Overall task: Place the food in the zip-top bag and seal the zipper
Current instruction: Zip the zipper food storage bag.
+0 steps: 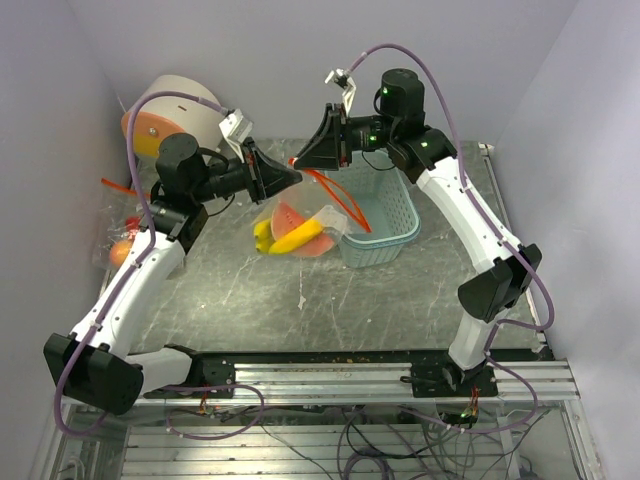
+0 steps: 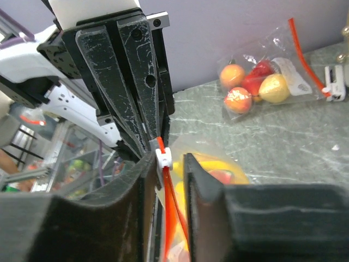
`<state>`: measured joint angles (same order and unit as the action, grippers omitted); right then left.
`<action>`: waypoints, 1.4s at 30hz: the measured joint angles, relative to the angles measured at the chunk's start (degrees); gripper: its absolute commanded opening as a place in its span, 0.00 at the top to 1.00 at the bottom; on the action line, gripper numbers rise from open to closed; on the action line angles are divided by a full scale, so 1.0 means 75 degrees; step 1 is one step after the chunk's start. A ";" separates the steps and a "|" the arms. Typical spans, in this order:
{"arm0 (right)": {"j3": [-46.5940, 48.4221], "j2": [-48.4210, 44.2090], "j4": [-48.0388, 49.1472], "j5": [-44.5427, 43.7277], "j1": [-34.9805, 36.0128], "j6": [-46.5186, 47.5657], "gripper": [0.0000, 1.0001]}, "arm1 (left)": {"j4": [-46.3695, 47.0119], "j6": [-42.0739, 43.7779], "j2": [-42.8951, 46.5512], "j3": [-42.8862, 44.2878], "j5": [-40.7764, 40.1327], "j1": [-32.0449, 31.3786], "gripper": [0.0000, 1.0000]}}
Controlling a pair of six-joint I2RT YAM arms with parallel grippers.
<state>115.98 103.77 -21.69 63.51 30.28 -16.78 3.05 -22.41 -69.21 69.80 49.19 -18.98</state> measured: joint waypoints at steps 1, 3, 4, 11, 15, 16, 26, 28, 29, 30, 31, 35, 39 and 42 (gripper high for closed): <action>0.0000 0.0000 -0.0012 0.0000 0.0000 0.0032 0.93 | 0.0000 0.0000 -0.0006 0.0009 -0.0003 0.0000 0.93; 0.0000 0.0000 -0.0041 0.0017 0.0000 0.0026 0.98 | 0.0000 0.0009 -0.0015 0.0015 -0.0026 0.0006 0.93; 0.0000 0.0000 -0.0058 0.0017 -0.0003 0.0012 0.99 | -0.0003 0.0009 -0.0017 0.0015 -0.0032 0.0006 0.93; -0.0178 -0.0041 -0.0058 0.0102 -0.0085 0.0006 1.00 | -0.0297 0.0219 -0.0015 0.0047 -0.0210 0.0009 0.93; -0.0758 -0.0251 -0.0047 0.0254 -0.0283 0.0035 1.00 | -0.0761 0.0484 -0.0015 0.0149 -0.0341 0.0026 0.93; -0.0892 -0.0309 -0.0052 0.0318 -0.0350 0.0047 1.00 | -0.0819 0.0542 -0.0015 0.0169 -0.0361 0.0035 0.93; -0.1547 -0.0659 -0.0495 0.0431 -0.0574 0.0647 1.00 | -0.1355 0.0930 -0.0015 0.0493 -0.0694 0.0166 0.93; -0.1760 -0.0743 -0.0583 0.0414 -0.0629 0.0801 1.00 | -0.1647 0.1142 -0.0015 0.0667 -0.0906 0.0195 0.93; -0.1874 -0.0787 -0.0615 0.0411 -0.0667 0.0857 1.00 | -0.1818 0.1265 -0.0015 0.0764 -0.1058 0.0210 0.93; -0.2022 -0.0836 -0.0644 0.0405 -0.0723 0.0912 1.00 | -0.1955 0.1390 -0.0003 0.0857 -0.1227 0.0227 0.93; -0.2186 -0.0889 -0.0685 0.0399 -0.0790 0.0968 1.00 | -0.2081 0.1507 0.0012 0.0933 -0.1396 0.0262 0.93; -0.2719 -0.1067 -0.0898 0.0361 -0.0997 0.1134 1.00 | -0.2358 0.1789 0.0149 0.1020 -0.2165 0.0385 0.93; -0.3031 -0.1163 -0.1131 0.0294 -0.1075 0.1311 1.00 | -0.2500 0.1915 0.0245 0.1020 -0.2929 0.0472 0.93; -0.3206 -0.1236 -0.1268 0.0195 -0.1093 0.1440 1.00 | -0.2544 0.1979 0.0283 0.1020 -0.3381 0.0522 0.93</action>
<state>91.94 94.50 -31.20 64.97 22.09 -5.98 -16.03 -7.57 -67.09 77.45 23.83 -15.07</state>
